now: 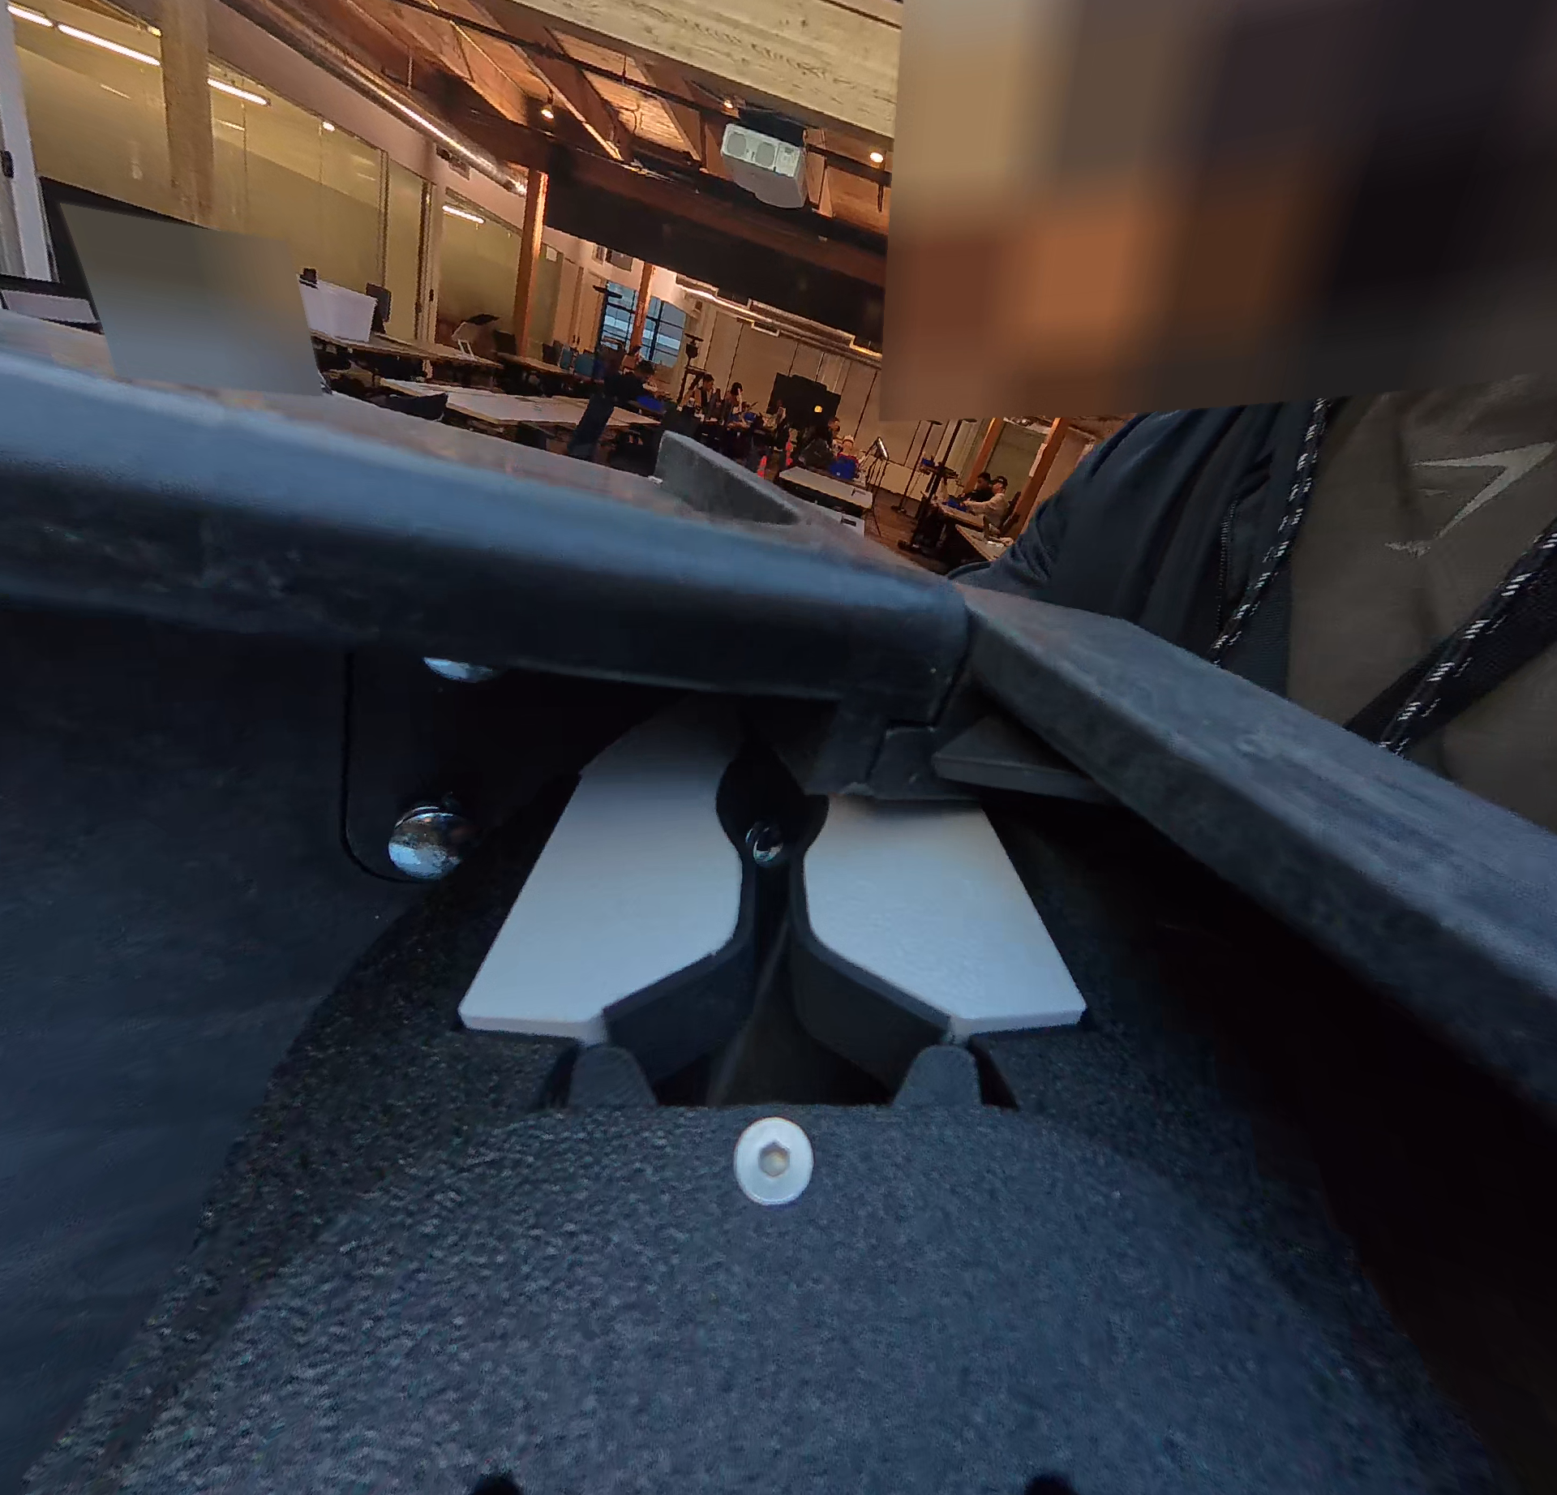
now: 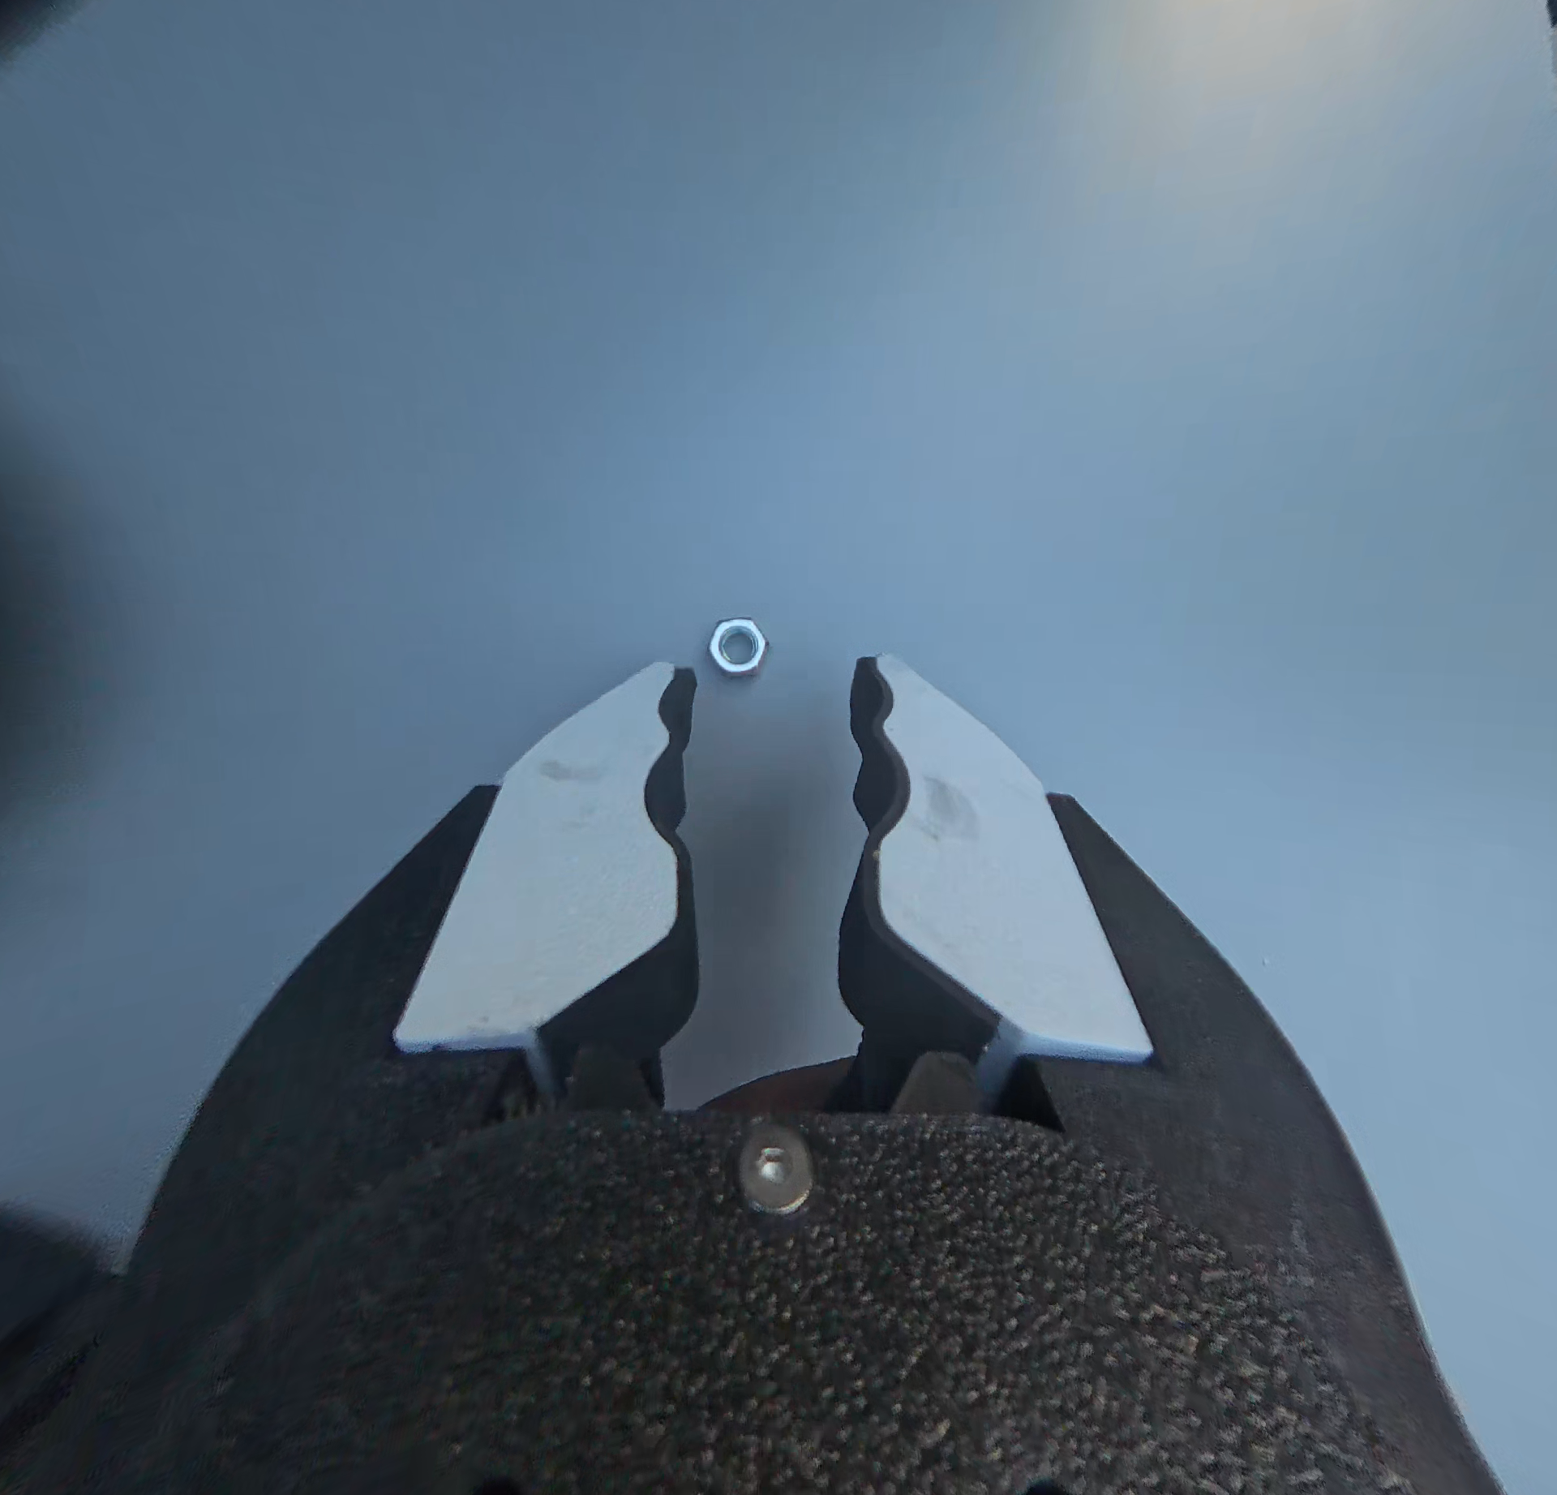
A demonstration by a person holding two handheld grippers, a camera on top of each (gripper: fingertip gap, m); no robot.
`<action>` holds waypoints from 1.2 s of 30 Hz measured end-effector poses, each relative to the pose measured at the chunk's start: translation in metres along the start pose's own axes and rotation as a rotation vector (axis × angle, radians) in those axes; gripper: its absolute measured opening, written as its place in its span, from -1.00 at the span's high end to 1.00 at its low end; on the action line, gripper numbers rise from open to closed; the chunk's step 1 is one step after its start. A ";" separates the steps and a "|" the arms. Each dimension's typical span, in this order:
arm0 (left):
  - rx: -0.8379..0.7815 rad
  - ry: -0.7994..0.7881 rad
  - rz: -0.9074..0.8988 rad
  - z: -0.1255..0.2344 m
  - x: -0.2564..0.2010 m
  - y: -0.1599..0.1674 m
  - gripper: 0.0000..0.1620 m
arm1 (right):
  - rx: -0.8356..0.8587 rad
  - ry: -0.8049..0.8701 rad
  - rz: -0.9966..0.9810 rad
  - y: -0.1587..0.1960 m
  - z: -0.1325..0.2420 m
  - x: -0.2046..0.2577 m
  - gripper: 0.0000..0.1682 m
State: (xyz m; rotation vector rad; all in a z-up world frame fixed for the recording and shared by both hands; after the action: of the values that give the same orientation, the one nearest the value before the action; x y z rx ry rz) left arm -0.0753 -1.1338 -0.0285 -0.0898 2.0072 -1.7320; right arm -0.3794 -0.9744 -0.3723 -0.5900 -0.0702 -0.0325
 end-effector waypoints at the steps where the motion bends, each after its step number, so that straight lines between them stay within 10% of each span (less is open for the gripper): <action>1: -0.001 0.000 0.004 0.000 0.000 0.000 1.00 | 0.018 -0.008 0.026 0.002 -0.001 0.000 0.53; 19: 0.010 0.006 0.013 -0.001 0.001 0.000 1.00 | 0.240 -0.129 0.283 -0.006 -0.016 0.000 0.60; 36: 0.011 0.023 0.020 -0.001 0.002 0.000 1.00 | 0.178 -0.095 0.051 -0.002 -0.015 0.008 0.80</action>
State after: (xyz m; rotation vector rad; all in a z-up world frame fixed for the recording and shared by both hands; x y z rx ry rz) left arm -0.0772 -1.1332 -0.0290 -0.0462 2.0081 -1.7384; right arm -0.3712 -0.9843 -0.3829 -0.4154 -0.1489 0.0511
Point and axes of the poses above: each gripper's, where its closed fingertips meet, z back along the fingers, y out of its underside, x = y × z across the jaws, the point moved 4 cm from there along z, back along the fingers, and after that the axes turned 8 degrees about -y, right-handed, at the moved point
